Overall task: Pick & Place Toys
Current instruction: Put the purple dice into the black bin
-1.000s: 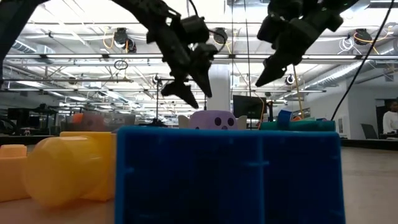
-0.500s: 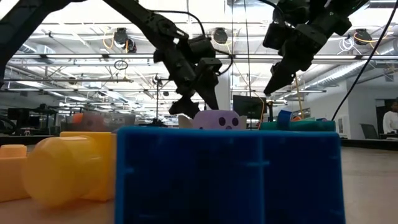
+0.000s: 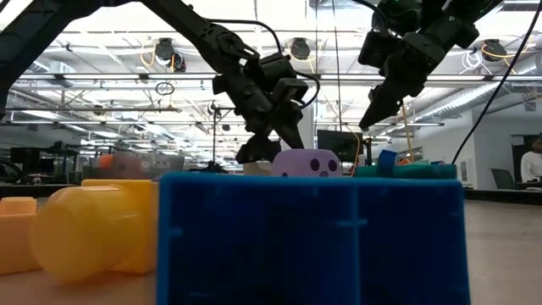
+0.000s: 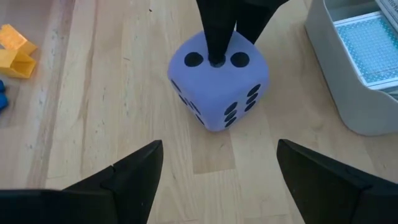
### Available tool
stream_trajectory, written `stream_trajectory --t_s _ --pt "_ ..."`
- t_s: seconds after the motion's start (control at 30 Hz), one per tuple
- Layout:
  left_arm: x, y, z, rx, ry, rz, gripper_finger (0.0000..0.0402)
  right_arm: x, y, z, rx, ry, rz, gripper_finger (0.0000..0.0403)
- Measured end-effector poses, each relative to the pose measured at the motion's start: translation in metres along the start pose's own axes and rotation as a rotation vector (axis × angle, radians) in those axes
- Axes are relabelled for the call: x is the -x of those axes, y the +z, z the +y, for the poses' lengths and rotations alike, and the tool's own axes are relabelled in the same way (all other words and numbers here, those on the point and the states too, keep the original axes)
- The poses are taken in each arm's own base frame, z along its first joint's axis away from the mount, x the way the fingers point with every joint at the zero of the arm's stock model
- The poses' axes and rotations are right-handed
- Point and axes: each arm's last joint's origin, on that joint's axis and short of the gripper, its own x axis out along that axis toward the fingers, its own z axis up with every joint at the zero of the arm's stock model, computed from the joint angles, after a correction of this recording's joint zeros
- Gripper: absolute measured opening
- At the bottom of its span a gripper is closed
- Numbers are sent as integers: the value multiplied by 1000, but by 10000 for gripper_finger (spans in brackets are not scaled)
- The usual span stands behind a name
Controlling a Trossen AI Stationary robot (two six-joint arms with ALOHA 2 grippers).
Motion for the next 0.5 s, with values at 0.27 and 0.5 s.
stream_trajectory --t_s 0.27,0.5 --pt "1 0 0 37 -3 -5 127 0 0 0 0 0 0 304" --pt "15 6 -8 38 -17 -34 121 0 0 0 -19 0 0 304"
